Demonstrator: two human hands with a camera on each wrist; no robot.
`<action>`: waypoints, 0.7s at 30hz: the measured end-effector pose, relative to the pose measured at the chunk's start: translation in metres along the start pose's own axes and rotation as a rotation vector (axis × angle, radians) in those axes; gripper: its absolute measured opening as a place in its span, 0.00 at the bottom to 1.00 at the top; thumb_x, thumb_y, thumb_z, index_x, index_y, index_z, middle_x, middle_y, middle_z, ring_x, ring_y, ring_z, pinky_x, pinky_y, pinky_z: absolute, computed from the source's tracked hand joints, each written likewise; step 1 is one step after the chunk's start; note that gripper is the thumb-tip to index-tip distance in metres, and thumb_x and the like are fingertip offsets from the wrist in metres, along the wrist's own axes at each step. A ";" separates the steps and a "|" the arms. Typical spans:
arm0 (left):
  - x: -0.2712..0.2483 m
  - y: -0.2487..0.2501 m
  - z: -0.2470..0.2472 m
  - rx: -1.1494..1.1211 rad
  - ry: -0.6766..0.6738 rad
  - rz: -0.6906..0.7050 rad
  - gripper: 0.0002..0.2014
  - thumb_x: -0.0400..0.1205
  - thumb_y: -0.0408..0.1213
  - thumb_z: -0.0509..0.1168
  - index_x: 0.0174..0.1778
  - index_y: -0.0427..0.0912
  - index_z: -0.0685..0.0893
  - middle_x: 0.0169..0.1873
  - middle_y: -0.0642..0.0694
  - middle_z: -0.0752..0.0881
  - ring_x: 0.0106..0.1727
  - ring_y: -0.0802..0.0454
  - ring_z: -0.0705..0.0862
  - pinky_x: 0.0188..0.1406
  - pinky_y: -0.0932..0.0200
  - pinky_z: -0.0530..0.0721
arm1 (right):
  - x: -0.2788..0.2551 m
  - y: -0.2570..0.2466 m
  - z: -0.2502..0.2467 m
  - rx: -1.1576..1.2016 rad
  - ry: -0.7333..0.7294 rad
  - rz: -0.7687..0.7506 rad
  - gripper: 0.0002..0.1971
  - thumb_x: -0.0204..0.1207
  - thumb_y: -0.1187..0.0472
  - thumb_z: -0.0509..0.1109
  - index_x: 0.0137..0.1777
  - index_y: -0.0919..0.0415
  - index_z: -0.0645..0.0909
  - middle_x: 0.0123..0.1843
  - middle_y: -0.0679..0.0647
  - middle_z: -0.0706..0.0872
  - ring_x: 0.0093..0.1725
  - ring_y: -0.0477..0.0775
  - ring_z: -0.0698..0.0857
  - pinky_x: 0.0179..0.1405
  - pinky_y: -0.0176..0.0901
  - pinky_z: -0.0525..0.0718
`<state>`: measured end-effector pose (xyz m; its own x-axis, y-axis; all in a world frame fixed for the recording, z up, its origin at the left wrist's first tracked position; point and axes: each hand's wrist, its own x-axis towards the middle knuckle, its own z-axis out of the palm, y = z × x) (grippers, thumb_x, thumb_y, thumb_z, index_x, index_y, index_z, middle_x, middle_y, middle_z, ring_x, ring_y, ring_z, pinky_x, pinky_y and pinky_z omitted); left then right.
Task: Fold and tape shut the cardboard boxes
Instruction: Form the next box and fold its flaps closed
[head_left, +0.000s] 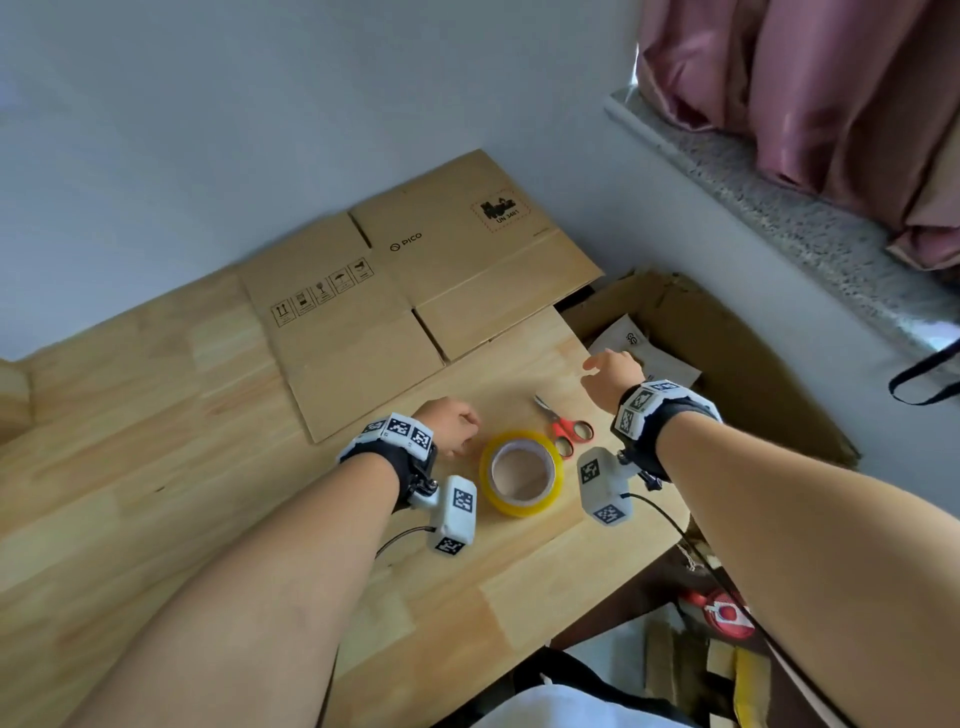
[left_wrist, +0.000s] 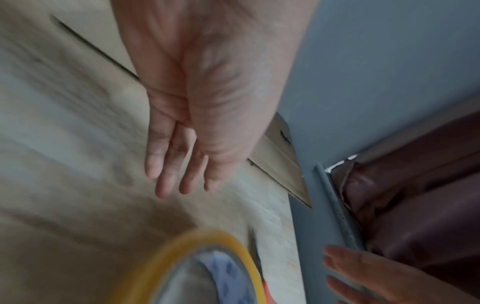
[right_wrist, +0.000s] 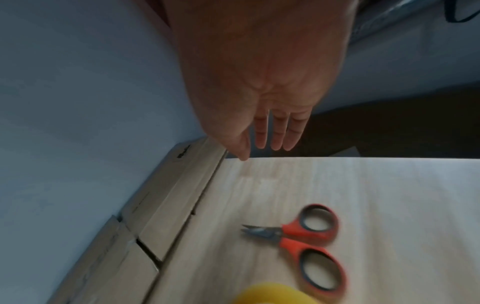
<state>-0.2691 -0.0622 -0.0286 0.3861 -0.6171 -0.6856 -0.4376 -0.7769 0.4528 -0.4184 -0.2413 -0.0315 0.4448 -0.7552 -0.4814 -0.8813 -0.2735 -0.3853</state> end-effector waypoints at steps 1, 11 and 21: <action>0.000 -0.010 -0.009 0.000 0.023 -0.015 0.12 0.85 0.35 0.58 0.60 0.45 0.83 0.55 0.43 0.88 0.49 0.47 0.89 0.48 0.57 0.86 | 0.005 -0.009 -0.004 0.013 0.002 -0.013 0.18 0.80 0.63 0.61 0.69 0.59 0.76 0.71 0.61 0.75 0.67 0.62 0.77 0.62 0.46 0.75; 0.001 -0.123 -0.077 -0.052 0.335 -0.313 0.15 0.85 0.30 0.56 0.62 0.45 0.84 0.62 0.47 0.85 0.57 0.47 0.86 0.61 0.52 0.83 | 0.041 -0.102 0.020 0.023 -0.140 -0.131 0.18 0.81 0.63 0.60 0.70 0.59 0.75 0.71 0.59 0.76 0.64 0.61 0.79 0.62 0.47 0.79; 0.049 -0.170 -0.118 -0.266 0.392 -0.459 0.22 0.84 0.30 0.59 0.76 0.39 0.71 0.74 0.40 0.73 0.72 0.41 0.74 0.70 0.51 0.72 | 0.078 -0.172 0.050 -0.194 -0.255 -0.259 0.21 0.80 0.63 0.60 0.74 0.58 0.71 0.76 0.58 0.64 0.72 0.61 0.70 0.71 0.50 0.72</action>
<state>-0.0798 0.0252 -0.0714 0.7750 -0.1765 -0.6069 0.0384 -0.9453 0.3239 -0.2240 -0.2234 -0.0424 0.6598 -0.4815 -0.5769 -0.7377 -0.5611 -0.3754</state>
